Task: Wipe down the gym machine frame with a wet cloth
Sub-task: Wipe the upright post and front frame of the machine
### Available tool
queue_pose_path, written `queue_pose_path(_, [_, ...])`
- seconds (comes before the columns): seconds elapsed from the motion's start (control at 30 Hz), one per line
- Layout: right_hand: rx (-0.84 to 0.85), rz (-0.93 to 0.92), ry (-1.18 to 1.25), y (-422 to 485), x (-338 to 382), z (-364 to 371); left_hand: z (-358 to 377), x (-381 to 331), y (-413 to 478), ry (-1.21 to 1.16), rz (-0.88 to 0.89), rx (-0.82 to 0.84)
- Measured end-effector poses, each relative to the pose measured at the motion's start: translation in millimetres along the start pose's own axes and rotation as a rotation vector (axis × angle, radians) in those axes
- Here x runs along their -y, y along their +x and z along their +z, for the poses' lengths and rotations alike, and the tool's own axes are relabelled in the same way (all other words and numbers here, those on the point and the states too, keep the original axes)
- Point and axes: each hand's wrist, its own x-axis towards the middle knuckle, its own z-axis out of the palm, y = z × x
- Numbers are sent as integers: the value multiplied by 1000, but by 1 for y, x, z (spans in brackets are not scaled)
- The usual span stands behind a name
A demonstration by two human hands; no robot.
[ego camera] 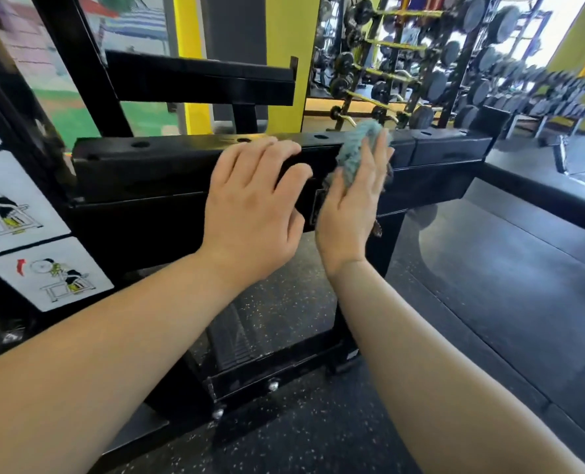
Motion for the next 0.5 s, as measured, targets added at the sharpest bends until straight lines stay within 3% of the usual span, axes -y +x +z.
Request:
queue_pose_path(0.07, [145, -281, -25, -10, 7, 0, -3, -5, 12, -37, -58, 33])
queue_pose_path(0.13, [241, -402, -78, -2, -2, -14, -7, -9, 21, -57, -107, 81])
queue_pose_path(0.2, [256, -305, -169, 21, -16, -37, -11, -10, 31, -65, -138, 161])
queue_pose_path(0.37, [231, 232, -407, 113, -40, -95, -7, -18, 70, -81, -130, 375])
queue_pose_path(0.5, [359, 301, -451, 126, -21, -88, -13, -22, 82, -135, -200, 592])
